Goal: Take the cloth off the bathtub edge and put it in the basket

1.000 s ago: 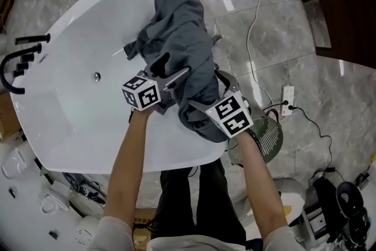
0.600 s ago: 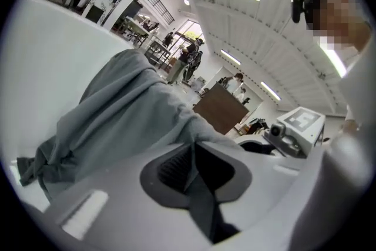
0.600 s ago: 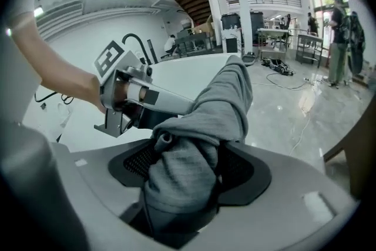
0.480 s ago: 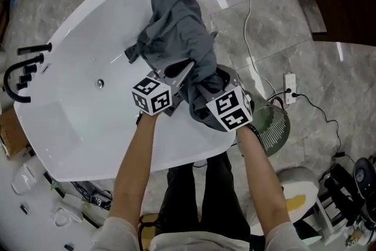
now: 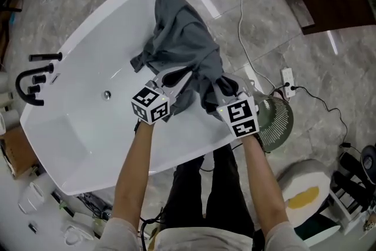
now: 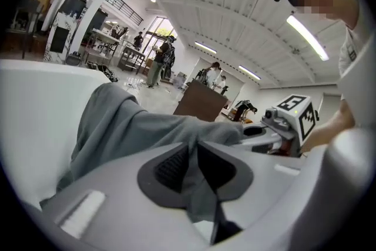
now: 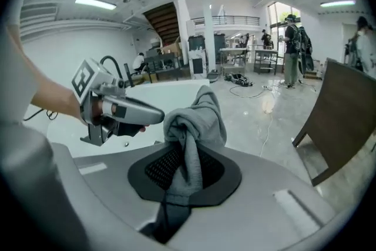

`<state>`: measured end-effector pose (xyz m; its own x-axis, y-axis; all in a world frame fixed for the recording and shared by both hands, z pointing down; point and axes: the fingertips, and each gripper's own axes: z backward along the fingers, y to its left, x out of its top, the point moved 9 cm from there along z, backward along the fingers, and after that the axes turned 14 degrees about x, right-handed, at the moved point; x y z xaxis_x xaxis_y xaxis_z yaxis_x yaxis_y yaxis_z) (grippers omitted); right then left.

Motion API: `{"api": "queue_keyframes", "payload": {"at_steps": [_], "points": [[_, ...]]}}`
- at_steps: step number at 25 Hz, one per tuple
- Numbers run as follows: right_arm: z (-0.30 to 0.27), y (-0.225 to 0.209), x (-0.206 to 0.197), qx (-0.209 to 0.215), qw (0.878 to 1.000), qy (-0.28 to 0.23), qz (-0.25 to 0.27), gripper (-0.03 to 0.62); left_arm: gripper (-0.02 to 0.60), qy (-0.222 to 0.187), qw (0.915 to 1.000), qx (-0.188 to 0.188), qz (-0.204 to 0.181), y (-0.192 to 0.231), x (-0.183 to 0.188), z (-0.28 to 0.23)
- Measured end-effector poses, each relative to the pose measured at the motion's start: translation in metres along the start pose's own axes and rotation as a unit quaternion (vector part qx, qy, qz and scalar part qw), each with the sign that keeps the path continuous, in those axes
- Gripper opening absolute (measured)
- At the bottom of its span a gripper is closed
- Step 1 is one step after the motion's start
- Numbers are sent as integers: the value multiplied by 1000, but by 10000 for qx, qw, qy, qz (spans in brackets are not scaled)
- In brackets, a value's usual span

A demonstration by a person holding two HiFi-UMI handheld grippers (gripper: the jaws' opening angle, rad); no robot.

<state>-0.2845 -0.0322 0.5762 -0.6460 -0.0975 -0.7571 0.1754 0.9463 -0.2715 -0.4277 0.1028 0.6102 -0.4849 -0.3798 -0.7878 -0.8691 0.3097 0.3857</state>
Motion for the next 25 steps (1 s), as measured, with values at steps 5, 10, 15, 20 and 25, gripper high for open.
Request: {"api": "queue_keyframes", "payload": {"at_steps": [5,10,15,20,25], "points": [[63,33,54,-229,9944,-902,493,35,332,320,9942,109,-1026,3,-2,36],[128,84,139,-144,9773,-1350,1628,35,482,733,9797,95,-1865,-9,-3,49],[197,134,211,-276,9627,-1727,2066,34,566,651,9740,228,-2156,-30,8,54],[261,165,253,-449,9390,-2509,2310,34,626,573,9754,41,-2128,-66,7,42],[358,163,256,-1017,9093,-3443,2104,34,621,647,9659,-591,-2437,-122,-8,16]]}}
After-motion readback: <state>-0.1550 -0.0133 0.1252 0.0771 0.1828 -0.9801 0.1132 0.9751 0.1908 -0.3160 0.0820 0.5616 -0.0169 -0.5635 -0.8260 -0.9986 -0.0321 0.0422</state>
